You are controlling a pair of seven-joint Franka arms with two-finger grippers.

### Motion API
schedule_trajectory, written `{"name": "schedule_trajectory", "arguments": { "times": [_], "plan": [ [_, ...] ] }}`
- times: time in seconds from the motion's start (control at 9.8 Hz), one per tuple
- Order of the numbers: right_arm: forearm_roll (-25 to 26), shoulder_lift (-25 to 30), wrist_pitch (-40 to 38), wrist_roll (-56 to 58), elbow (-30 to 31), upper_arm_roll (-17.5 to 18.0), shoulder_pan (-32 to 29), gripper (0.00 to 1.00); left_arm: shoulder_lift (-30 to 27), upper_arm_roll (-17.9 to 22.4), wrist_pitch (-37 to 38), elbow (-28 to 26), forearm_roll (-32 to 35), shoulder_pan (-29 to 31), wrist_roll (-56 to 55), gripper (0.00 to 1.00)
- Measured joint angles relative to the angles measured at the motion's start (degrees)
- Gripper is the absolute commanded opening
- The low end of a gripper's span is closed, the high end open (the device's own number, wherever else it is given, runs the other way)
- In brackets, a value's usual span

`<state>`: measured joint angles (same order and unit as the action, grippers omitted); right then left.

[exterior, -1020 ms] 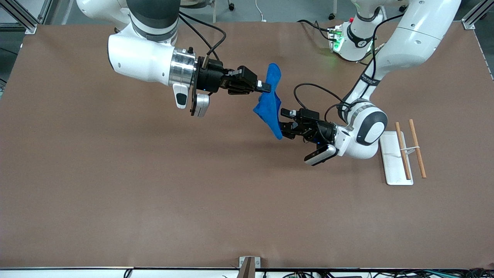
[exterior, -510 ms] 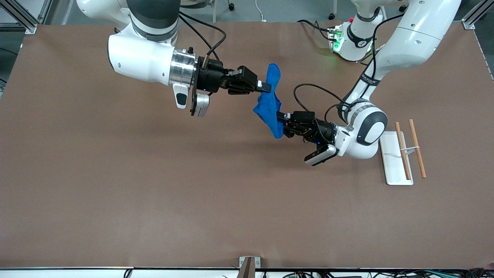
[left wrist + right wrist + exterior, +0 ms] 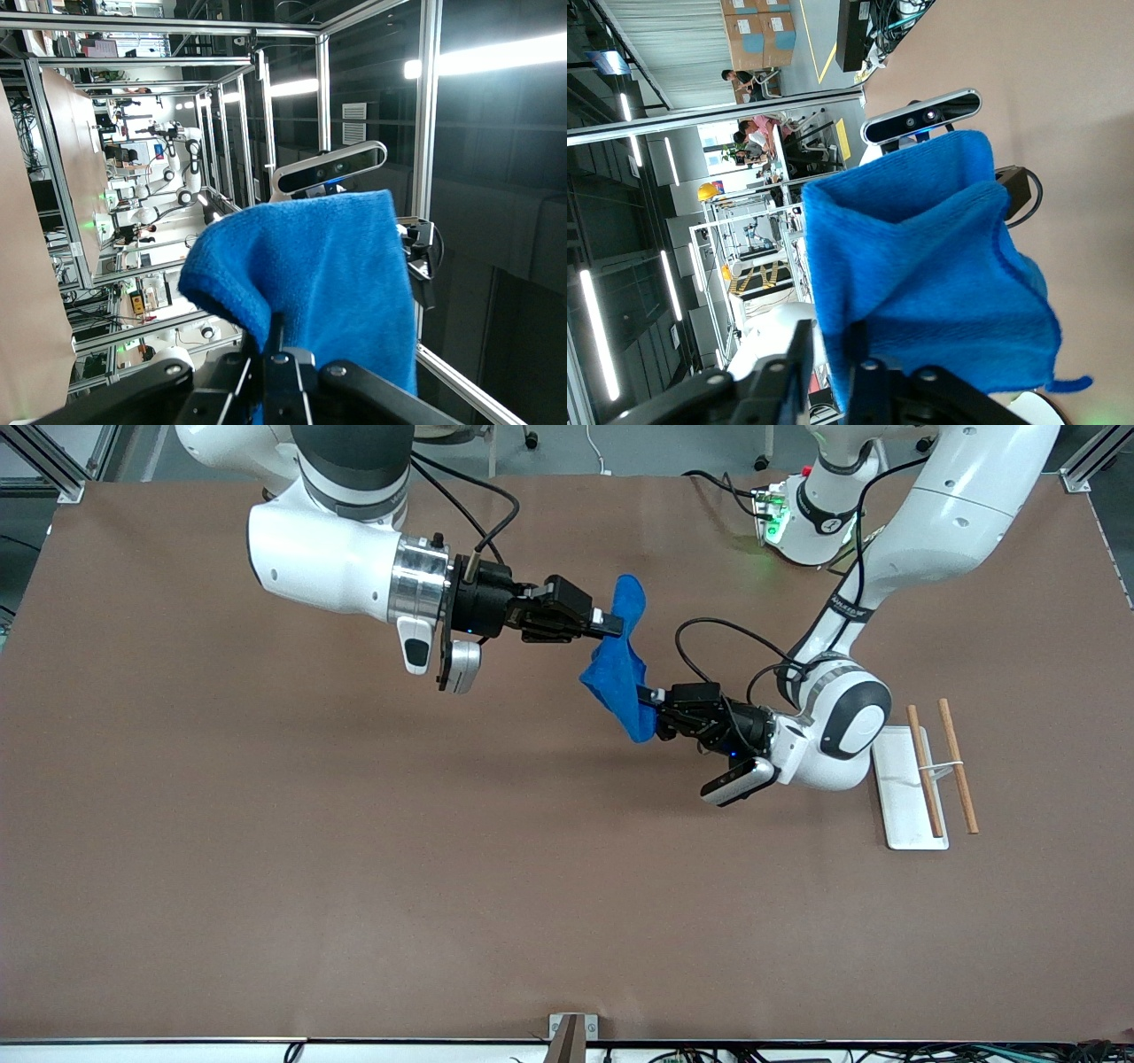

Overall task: Right arm passes towel to left arm to hang
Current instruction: 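Open the right gripper and withdraw it while the left gripper holds the towel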

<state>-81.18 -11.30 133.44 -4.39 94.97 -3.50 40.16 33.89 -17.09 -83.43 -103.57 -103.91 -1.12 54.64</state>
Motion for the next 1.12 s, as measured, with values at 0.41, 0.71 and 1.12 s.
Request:
{"name": "schedule_trajectory", "arguments": {
  "times": [0.41, 0.71, 1.12],
  "plan": [
    [7.1, -0.1, -0.3, 0.1, 0.0, -1.4, -2.1, 1.0, -1.1, 0.0, -2.7, 0.2, 0.0, 0.8, -5.3, 0.0],
    [24.4, 1.4, -11.0, 0.2, -0.9, -1.6, -9.0, 1.0, -2.9, 0.0, -8.5, 0.2, 0.0, 0.9, -9.2, 0.0],
    [54.2, 8.6, -31.2, -0.1, -1.4, -2.0, -20.4, 1.0, -7.0, -0.1, -20.8, 0.4, 4.9, 0.7, -23.3, 0.0]
  ]
}}
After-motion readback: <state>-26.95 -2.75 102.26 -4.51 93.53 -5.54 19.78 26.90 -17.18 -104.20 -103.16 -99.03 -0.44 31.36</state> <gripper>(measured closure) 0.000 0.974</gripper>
